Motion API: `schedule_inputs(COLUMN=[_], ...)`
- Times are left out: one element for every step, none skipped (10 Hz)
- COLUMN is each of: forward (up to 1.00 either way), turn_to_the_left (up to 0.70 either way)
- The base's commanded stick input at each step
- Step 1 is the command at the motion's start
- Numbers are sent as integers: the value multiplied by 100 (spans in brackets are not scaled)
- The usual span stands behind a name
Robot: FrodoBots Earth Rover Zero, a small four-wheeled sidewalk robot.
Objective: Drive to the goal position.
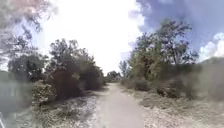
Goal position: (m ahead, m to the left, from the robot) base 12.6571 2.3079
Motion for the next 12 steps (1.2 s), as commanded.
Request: schedule_inputs(forward=[70, 70, 70, 70, 70, 70, 70, 70, 70, 70, 70, 70], turn_to_the_left=[35, 35, 35, 35, 35, 11, 0, 0, 0, 0, 0, 0])
